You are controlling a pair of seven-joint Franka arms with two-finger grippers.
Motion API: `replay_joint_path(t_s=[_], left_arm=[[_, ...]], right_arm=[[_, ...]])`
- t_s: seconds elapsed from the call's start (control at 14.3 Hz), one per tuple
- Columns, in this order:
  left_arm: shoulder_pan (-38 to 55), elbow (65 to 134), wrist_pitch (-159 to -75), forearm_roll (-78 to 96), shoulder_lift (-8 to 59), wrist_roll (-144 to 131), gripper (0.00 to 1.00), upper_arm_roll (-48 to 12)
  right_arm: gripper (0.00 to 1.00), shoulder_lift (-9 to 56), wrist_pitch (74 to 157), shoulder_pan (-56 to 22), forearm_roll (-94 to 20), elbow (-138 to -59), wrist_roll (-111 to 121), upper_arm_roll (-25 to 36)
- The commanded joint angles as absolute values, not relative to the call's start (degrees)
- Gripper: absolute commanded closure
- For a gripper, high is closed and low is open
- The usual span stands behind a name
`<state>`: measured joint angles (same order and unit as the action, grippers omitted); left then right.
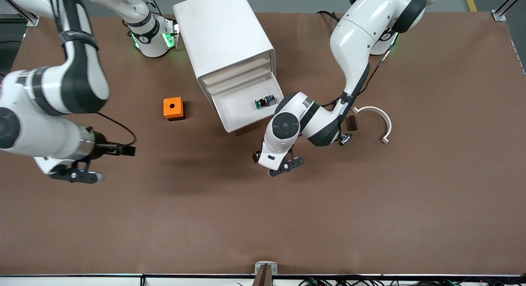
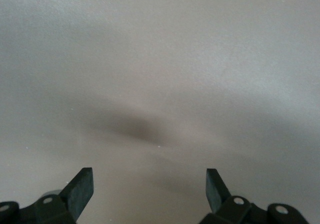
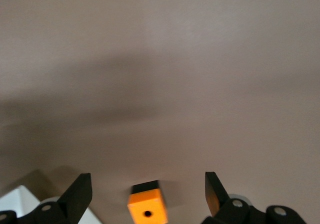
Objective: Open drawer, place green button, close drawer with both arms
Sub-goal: 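Withdraw the right gripper while the left gripper pushes the drawer inward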
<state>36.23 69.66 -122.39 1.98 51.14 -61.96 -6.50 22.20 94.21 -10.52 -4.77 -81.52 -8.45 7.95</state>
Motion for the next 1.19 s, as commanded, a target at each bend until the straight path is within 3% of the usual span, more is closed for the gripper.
replay_joint_path(t_s=[0.0, 0.49, 1.12], left_arm=[[37.5, 70.9, -123.4, 0.4, 49.4, -63.3, 0.01, -6.0], [41.7, 74.4, -123.4, -1.5, 47.8, -67.3, 0.01, -6.1], [46.1, 84.4, -123.1, -1.5, 42.2, -69.3, 0.01, -8.3]], right_arm=[[0.00, 19.3, 92.6, -6.5, -1.8, -82.4, -2.9, 6.5], [0.00, 13.5, 91.9, -2.7, -1.5, -82.7, 5.3, 6.5], [0.00, 12.9, 90.2, -2.3, -0.1, -82.6, 5.0, 6.5]])
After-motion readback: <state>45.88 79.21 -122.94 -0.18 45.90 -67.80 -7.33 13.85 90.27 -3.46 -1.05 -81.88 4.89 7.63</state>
